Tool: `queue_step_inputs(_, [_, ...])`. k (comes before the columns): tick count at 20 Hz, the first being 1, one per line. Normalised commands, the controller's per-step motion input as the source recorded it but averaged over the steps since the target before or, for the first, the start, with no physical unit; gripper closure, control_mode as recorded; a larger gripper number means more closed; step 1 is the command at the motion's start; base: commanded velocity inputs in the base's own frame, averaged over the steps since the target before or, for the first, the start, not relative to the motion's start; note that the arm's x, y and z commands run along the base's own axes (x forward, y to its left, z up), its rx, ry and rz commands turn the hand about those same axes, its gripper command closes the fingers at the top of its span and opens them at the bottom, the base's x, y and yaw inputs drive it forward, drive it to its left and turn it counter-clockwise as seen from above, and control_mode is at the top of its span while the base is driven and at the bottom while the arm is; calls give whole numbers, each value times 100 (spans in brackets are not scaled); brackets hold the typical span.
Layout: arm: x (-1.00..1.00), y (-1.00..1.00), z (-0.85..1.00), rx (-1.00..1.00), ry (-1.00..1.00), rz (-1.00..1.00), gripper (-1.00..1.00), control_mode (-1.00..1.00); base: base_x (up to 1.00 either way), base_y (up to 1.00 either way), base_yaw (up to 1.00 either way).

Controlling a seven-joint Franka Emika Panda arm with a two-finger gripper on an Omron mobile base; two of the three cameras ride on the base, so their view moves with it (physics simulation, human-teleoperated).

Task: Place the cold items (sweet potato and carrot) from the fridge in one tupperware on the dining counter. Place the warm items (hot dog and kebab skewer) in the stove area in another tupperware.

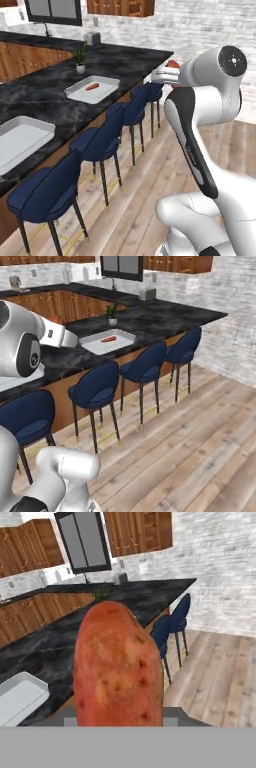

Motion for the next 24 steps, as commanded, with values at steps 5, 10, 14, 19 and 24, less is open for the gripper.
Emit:
queue_step_inputs(5, [0,0,0,0,0,0,100,100,70,-56,47])
queue_step_inputs(10, [0,0,0,0,0,0,100,100,65,-62,44])
queue_step_inputs(14, [0,0,0,0,0,0,100,100,63,-64,43])
queue_step_inputs(19, [0,0,0,0,0,0,100,100,68,-64,43])
queue_step_inputs(24, [0,0,0,0,0,0,100,100,73,-65,41])
